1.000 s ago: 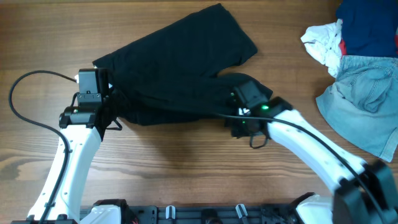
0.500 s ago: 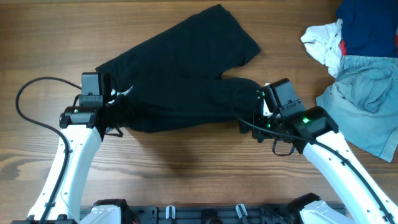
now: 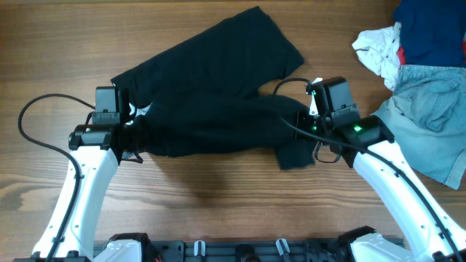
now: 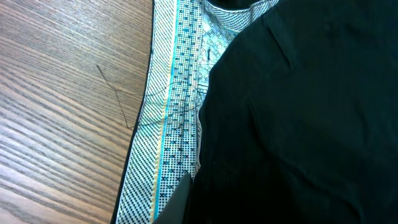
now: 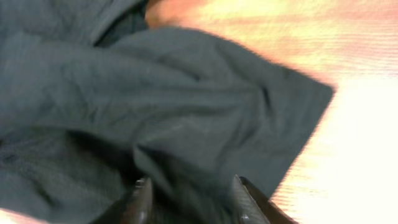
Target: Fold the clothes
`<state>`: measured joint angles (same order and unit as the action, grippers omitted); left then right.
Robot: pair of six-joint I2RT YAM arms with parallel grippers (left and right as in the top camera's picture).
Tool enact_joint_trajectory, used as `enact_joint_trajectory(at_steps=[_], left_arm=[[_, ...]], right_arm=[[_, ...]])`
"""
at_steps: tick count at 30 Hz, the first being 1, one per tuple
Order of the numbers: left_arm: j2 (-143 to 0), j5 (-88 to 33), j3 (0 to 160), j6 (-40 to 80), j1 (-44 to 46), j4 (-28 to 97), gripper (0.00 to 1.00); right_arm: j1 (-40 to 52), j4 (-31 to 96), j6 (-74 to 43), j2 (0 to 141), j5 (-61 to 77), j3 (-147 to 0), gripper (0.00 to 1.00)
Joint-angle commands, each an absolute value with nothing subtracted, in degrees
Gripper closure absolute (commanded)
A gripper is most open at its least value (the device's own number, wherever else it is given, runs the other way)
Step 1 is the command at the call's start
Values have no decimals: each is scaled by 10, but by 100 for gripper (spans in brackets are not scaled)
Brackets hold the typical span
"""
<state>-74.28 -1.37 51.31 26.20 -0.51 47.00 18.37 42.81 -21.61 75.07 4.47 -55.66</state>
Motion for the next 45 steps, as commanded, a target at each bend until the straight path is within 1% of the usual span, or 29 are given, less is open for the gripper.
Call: enact_joint_trajectory(at_steps=[1, 3, 6, 8, 11, 12, 17, 20, 24, 30, 33, 34, 35, 36, 37, 41, 42, 45], left_arm=[[-732, -4, 514, 259, -10, 476, 96], [-732, -4, 514, 259, -10, 476, 96], [-732, -6, 514, 259, -10, 476, 84], [-732, -6, 514, 259, -10, 476, 80], [-732, -3, 514, 259, -10, 475, 67], [-732, -1, 514, 259, -10, 474, 67], [-732, 16, 514, 259, -10, 467, 67], [-732, 15, 514, 259, -10, 461, 77], [-732, 15, 514, 259, -10, 460, 81], [-732, 9, 514, 259, -10, 459, 84], [-732, 9, 514, 259, -10, 455, 87], [-732, 9, 514, 259, -10, 455, 87], [-732, 9, 514, 259, -10, 455, 88], [-732, 9, 514, 259, -10, 455, 89], [-732, 9, 514, 259, -10, 455, 89], [-732, 9, 514, 259, -10, 455, 92], [-732, 9, 514, 259, -10, 455, 92], [-732, 9, 514, 259, -10, 456, 94]], right_arm=[[168, 460, -259, 747, 170, -564, 49], [165, 487, -268, 740, 215, -564, 48], [165, 543, -277, 735, 250, -564, 47], [165, 575, -287, 735, 245, -555, 46], [165, 583, -333, 736, 208, -519, 43], [165, 580, -352, 736, 195, -504, 43], [165, 549, -414, 737, 174, -441, 43], [165, 520, -422, 737, 174, -412, 43], [165, 481, -437, 745, 175, -384, 43], [165, 430, -418, 803, 186, -377, 43], [165, 387, -388, 846, 212, -378, 60], [165, 383, -380, 861, 213, -379, 64], [165, 384, -372, 875, 213, -380, 74], [165, 389, -363, 889, 213, -382, 90], [165, 396, -360, 895, 211, -385, 96], [165, 465, -343, 886, 161, -425, 96], [165, 499, -334, 879, 141, -449, 96], [165, 587, -277, 874, 82, -527, 96]])
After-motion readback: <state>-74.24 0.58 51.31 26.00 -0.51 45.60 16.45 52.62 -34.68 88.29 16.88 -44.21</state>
